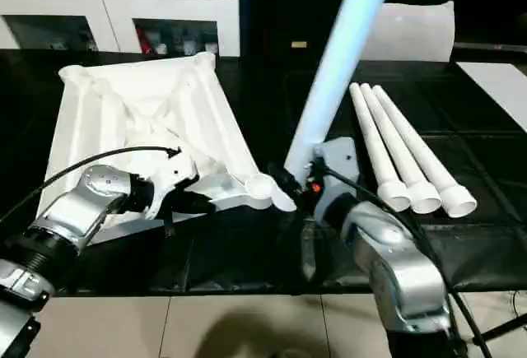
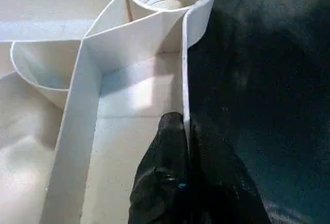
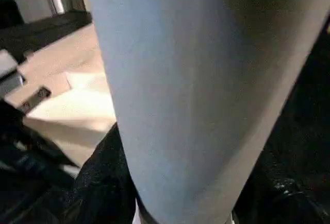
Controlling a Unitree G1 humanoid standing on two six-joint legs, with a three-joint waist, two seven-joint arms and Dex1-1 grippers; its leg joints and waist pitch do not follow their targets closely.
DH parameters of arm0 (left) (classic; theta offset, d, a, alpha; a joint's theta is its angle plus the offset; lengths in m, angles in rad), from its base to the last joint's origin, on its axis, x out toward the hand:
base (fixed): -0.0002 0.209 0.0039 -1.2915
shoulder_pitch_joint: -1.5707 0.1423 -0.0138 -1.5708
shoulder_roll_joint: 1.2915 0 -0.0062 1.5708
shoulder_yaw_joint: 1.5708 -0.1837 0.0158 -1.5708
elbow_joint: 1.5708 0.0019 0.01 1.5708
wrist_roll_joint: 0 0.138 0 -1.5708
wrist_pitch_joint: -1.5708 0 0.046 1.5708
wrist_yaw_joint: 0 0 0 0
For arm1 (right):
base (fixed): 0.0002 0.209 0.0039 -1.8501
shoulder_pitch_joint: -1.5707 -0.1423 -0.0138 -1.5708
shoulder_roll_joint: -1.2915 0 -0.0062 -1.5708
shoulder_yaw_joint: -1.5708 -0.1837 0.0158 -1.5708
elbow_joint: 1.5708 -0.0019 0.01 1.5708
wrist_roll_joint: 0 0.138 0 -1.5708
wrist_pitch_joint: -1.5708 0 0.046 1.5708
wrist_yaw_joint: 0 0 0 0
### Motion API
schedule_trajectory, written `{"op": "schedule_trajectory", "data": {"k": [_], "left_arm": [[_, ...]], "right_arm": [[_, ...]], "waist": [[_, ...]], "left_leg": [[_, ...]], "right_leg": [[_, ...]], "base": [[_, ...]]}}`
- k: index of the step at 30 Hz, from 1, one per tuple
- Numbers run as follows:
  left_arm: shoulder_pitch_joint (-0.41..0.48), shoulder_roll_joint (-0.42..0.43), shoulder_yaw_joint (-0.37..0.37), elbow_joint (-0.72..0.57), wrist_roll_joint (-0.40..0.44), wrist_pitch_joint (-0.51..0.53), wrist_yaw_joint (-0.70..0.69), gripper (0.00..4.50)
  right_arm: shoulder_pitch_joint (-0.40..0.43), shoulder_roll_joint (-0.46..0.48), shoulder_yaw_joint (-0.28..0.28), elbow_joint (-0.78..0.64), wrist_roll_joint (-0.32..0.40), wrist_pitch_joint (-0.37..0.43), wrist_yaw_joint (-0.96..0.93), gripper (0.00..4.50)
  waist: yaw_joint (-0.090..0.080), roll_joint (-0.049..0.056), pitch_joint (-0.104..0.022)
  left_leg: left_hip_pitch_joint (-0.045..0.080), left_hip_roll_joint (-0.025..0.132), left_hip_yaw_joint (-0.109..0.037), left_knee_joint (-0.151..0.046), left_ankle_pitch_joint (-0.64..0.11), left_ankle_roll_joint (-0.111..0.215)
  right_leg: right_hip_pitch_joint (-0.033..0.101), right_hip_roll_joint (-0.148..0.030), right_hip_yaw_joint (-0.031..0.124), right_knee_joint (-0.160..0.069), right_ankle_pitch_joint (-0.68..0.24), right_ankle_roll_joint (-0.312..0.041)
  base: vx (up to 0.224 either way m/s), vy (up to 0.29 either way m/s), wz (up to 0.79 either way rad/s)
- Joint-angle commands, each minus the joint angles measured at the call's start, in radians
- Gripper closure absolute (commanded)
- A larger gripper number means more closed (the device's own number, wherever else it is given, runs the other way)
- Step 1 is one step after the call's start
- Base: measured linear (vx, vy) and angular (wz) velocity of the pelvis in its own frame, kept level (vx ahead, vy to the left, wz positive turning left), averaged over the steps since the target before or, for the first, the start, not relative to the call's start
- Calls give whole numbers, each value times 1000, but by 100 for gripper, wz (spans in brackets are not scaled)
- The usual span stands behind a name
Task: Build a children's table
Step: Insert table leg to table base
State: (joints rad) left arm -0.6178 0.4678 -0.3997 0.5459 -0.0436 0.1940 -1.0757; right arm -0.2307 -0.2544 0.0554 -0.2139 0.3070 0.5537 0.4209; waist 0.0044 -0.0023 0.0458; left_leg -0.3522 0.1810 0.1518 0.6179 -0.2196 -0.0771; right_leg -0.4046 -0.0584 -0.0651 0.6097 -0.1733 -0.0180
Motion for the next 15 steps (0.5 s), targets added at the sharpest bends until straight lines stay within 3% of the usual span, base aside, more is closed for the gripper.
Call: {"op": "schedule_trajectory", "data": {"k": [1,4,6,8,11,12,13,15], "left_arm": [[16,17,-3,-16,2,-46,-48,450],[20,31,-6,-32,-13,-51,-104,450],[20,41,-3,-36,-34,-60,-174,450],[22,45,-2,-40,-40,-64,-189,450],[29,47,8,-49,-48,-74,-196,450],[31,49,10,-52,-46,-79,-198,450],[33,50,13,-55,-46,-73,-199,450],[34,50,16,-58,-47,-67,-201,450]], "right_arm": [[-42,10,18,47,1,-18,23,258],[-75,14,18,102,34,-7,74,258],[-108,33,15,168,75,-2,133,258],[-114,35,20,183,86,2,156,258],[-123,31,48,225,89,0,212,258],[-125,26,64,239,81,-5,229,258],[-128,21,73,249,74,-10,239,258],[-129,17,82,256,70,-10,251,258]], "waist": [[3,4,-53],[4,3,-53],[6,-6,-55],[11,-3,-54],[26,-12,-54],[28,-9,-54],[29,-16,-54],[32,-15,-51]], "left_leg": [[-5,39,-9,-87,-177,-2],[-1,41,-7,-87,-184,0],[-1,41,-4,-85,-170,7],[0,43,-3,-85,-161,9],[3,47,-1,-87,-134,10],[4,47,-2,-87,-133,8],[2,46,0,-87,-127,8],[1,46,-1,-89,-131,2]], "right_leg": [[55,-78,55,-80,-307,-166],[54,-80,57,-77,-277,-190],[54,-82,57,-75,-268,-198],[54,-83,58,-74,-254,-204],[54,-84,57,-66,-216,-212],[54,-85,56,-64,-213,-216],[55,-84,57,-65,-206,-215],[56,-87,58,-66,-227,-206]], "base": [[0,0,0],[0,0,0],[0,0,0],[0,0,0],[0,0,0],[0,0,0],[0,0,0],[0,0,0]]}}
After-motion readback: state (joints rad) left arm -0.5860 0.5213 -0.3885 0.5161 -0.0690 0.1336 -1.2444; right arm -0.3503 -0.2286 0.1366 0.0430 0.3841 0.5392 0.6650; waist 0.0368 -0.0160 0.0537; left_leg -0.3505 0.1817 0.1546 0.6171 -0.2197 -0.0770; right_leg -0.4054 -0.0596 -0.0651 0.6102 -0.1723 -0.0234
